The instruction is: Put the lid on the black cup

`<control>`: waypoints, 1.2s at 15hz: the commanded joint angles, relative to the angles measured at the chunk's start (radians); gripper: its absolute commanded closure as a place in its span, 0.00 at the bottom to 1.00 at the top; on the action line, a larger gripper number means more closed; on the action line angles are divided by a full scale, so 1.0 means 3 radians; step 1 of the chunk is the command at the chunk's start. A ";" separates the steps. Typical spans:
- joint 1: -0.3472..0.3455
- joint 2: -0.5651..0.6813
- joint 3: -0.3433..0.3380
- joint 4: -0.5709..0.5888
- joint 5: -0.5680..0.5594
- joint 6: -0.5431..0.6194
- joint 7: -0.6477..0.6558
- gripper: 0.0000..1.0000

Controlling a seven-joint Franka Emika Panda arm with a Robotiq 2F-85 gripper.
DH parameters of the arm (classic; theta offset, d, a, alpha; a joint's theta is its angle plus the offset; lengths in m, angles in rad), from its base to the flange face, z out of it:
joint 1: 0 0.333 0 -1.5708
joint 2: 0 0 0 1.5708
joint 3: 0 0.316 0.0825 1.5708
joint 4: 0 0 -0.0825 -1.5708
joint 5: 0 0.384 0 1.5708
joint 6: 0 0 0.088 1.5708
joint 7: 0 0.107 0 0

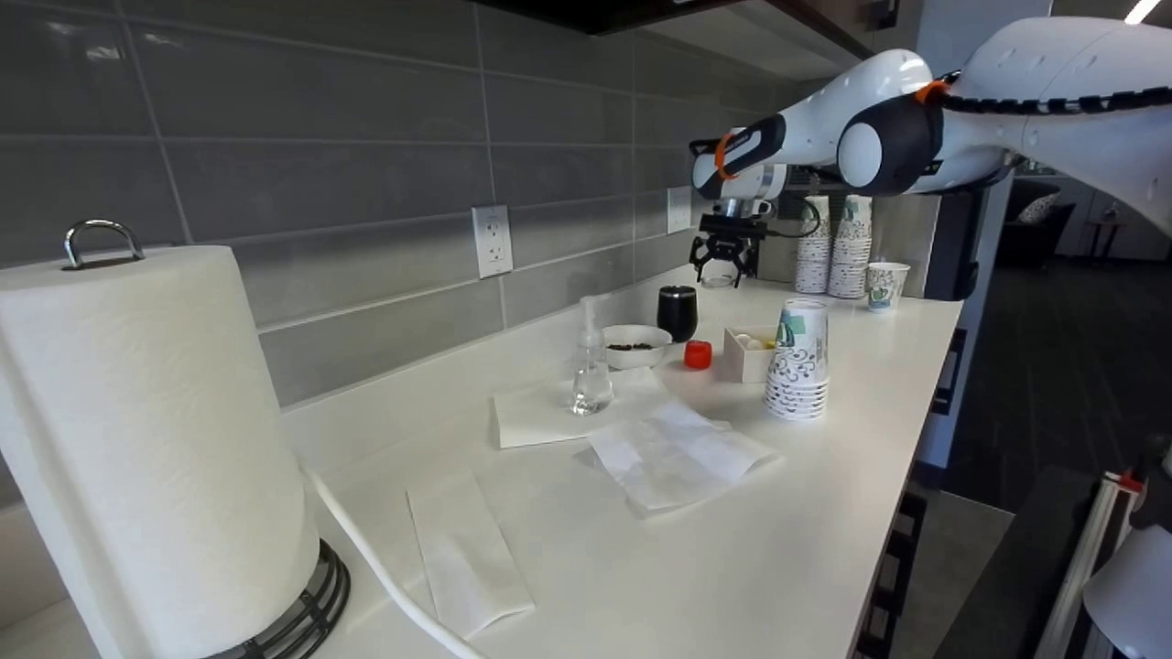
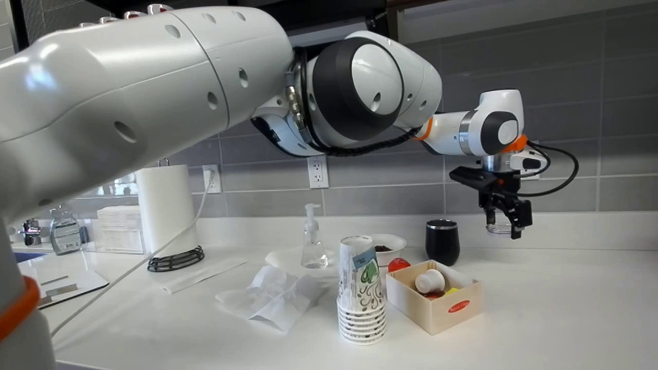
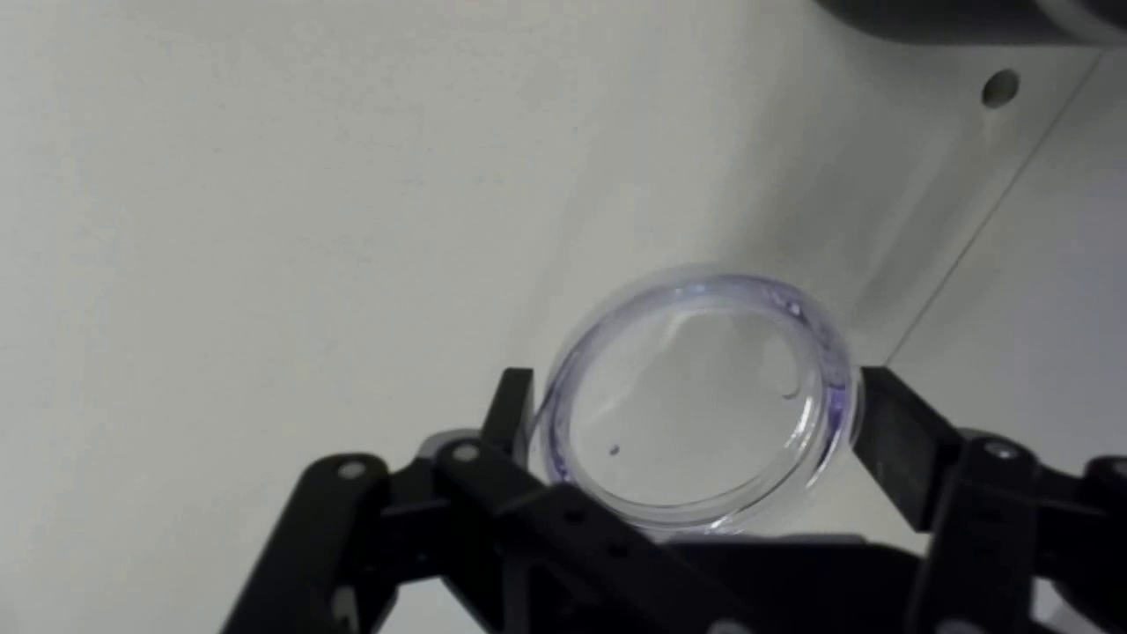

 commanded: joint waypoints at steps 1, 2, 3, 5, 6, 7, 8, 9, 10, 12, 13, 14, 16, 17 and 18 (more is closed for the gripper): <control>0.0054 -0.0158 0.0039 -0.0098 -0.0037 -0.0143 -0.0261 0.35; 0.0075 -0.0184 0.0041 -0.0124 -0.0044 -0.0140 -0.0326 0.35; 0.0098 -0.0211 0.0037 -0.0154 -0.0051 -0.0115 -0.0382 0.35; 0.0150 -0.0256 0.0026 -0.0210 -0.0067 -0.0053 -0.0463 0.35; 0.0170 -0.0275 0.0020 -0.0231 -0.0076 -0.0038 -0.0493 0.35; 0.0190 -0.0294 0.0017 -0.0251 -0.0086 -0.0028 -0.0523 0.35; 0.0209 -0.0321 0.0019 -0.0276 -0.0095 -0.0040 -0.0563 0.35; 0.0223 -0.0352 0.0027 -0.0309 -0.0096 -0.0050 -0.0622 0.35; 0.0239 -0.0390 0.0034 -0.0360 -0.0093 -0.0048 -0.0679 0.35; 0.0265 -0.0463 0.0047 -0.0466 -0.0082 -0.0026 -0.0811 0.35; 0.0279 -0.0504 0.0049 -0.0529 -0.0077 -0.0003 -0.0865 0.35; 0.0296 -0.0550 0.0049 -0.0602 -0.0075 0.0006 -0.0914 0.35; 0.0328 -0.0641 0.0050 -0.0752 -0.0066 0.0050 -0.0989 0.35; 0.0344 -0.0688 0.0054 -0.0833 -0.0061 0.0073 -0.1026 0.35; 0.0367 -0.0744 0.0058 -0.0934 -0.0059 0.0119 -0.1057 0.35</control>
